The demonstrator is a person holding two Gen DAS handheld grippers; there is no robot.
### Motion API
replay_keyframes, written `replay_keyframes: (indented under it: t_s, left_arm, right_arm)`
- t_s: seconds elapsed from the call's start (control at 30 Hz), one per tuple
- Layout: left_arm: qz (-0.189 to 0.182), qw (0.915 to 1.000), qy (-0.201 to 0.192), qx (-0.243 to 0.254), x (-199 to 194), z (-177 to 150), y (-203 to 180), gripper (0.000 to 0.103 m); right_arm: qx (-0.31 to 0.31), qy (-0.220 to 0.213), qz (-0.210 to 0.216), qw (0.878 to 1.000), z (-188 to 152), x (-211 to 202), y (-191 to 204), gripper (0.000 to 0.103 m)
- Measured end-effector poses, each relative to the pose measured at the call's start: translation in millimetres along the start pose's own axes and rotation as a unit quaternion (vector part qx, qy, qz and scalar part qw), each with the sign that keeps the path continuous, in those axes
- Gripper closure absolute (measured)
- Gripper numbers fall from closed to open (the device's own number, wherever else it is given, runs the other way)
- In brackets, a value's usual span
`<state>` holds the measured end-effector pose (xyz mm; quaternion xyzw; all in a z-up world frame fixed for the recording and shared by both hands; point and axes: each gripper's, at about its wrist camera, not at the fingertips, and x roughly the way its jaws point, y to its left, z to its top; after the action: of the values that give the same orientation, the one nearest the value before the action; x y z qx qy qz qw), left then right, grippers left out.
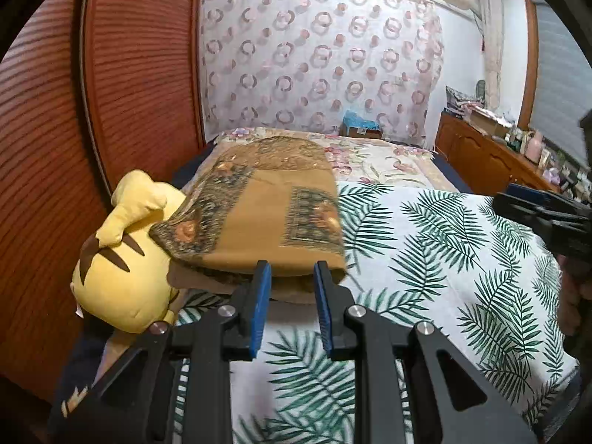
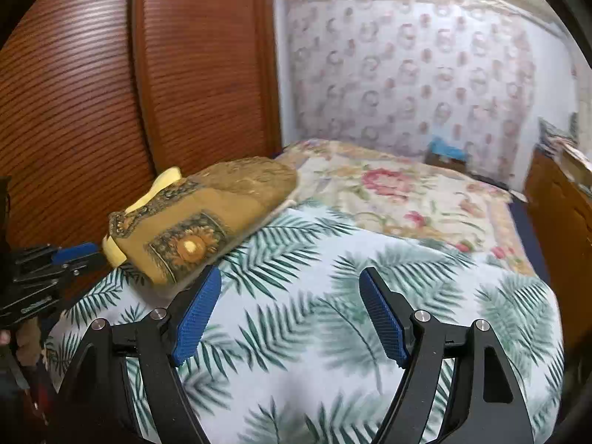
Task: Fold small clothes
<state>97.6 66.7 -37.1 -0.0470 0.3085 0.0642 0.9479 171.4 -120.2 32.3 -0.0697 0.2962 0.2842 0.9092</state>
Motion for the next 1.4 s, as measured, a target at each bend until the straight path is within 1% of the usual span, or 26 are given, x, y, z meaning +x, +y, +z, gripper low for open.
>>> replay_keyframes:
  t_s: [0.23,0.4,0.63,0.8,0.9,1.03,1.4]
  left_arm:
    - [-0.03,0.9992,-0.005,0.026,-10.8,2.0,-45.9,0.081]
    - [-0.05,0.9978,-0.02,0.039,-28.6,7.1,-75.9,0.081]
    - [-0.068,0.9949,-0.056,0.05,-62.0,26.1,-106.2,0.081]
    - [-0.074,0.9925,-0.083,0.051,-84.8,40.3,-113.7,0.081]
    - [-0.071,0.9916,-0.095,0.052,-94.5,44.1,-116.2,0.081]
    - [-0.073,0.9908,-0.103,0.049,-103.3,45.4,-115.0,0.08]
    - [-0.07,0.9907,-0.105,0.05,-105.9,44.6,-115.9,0.08]
  right_arm:
    - [0.037,-0.022,-0.051,0.998,-27.6,-60.4,-29.1,0.024]
    - [0.06,-0.042,-0.075,0.995,-40.7,-98.0,-41.0,0.024]
    - [0.075,-0.077,-0.107,0.988,-42.4,-145.8,-51.7,0.024]
    - [0.081,-0.107,-0.121,0.984,-37.1,-173.6,-52.8,0.024]
    - [0.081,-0.12,-0.125,0.982,-34.7,-184.0,-50.2,0.024]
    - [0.08,-0.126,-0.126,0.981,-32.6,-186.7,-48.3,0.024]
    - [0.08,-0.124,-0.126,0.981,-32.4,-185.2,-46.9,0.024]
